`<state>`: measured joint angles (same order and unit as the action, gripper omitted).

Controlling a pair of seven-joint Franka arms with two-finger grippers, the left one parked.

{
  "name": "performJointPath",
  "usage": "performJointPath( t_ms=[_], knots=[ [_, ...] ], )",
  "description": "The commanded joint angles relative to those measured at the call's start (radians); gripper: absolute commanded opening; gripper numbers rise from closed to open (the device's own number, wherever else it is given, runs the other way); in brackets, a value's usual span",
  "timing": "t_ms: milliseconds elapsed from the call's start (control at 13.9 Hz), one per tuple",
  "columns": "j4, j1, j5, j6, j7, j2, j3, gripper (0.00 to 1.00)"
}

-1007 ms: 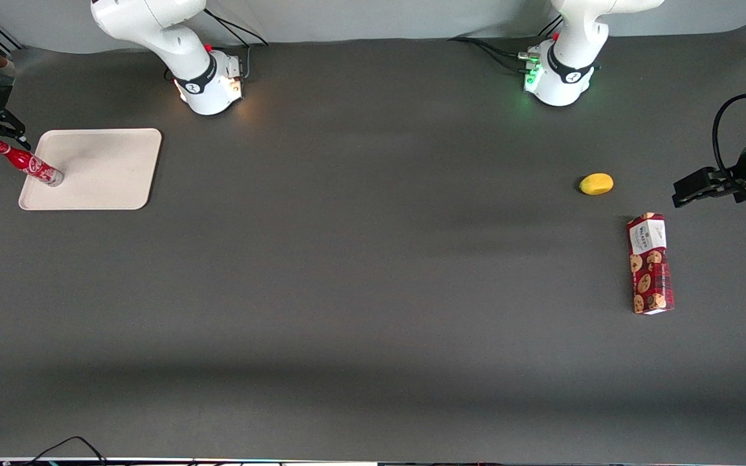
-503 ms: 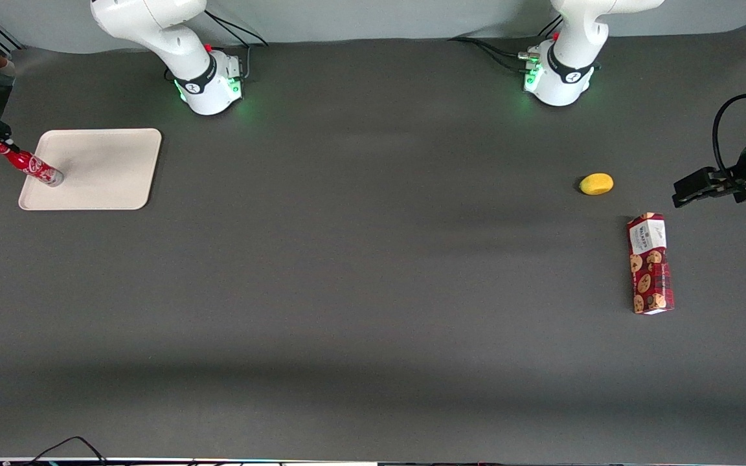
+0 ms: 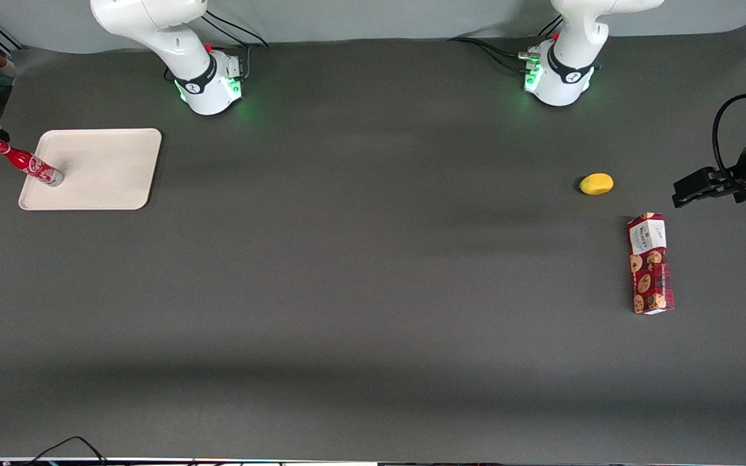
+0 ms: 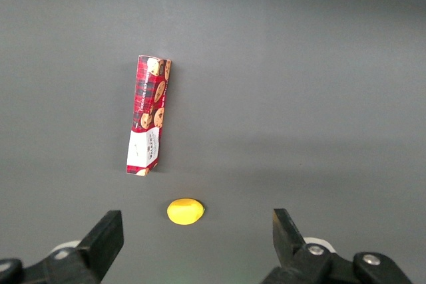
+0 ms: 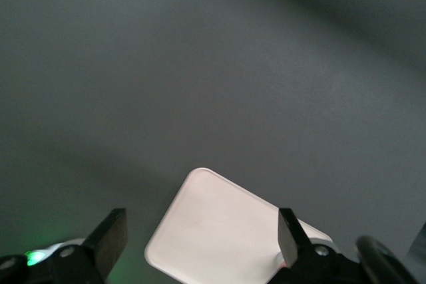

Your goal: Place coke bottle on tray

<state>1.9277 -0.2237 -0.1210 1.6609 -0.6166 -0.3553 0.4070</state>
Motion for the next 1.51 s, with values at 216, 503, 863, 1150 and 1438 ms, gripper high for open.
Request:
performJointPath(
  t_ms=[216, 503, 863, 1150, 1438],
  knots=[
    [-0.246, 0.128, 0.004, -0.128, 0.398, 0.143, -0.370, 1.00],
    [-0.452, 0.130, 0.015, -0.188, 0.514, 0.300, -0.421, 1.00],
    [-0.469, 0.149, 0.047, -0.196, 0.564, 0.306, -0.402, 1.00],
    [-0.477, 0.147, 0.168, -0.225, 0.616, 0.308, -0.370, 1.00],
    [-0.475, 0.144, 0.163, -0.221, 0.641, 0.314, -0.370, 1.00]
  ],
)
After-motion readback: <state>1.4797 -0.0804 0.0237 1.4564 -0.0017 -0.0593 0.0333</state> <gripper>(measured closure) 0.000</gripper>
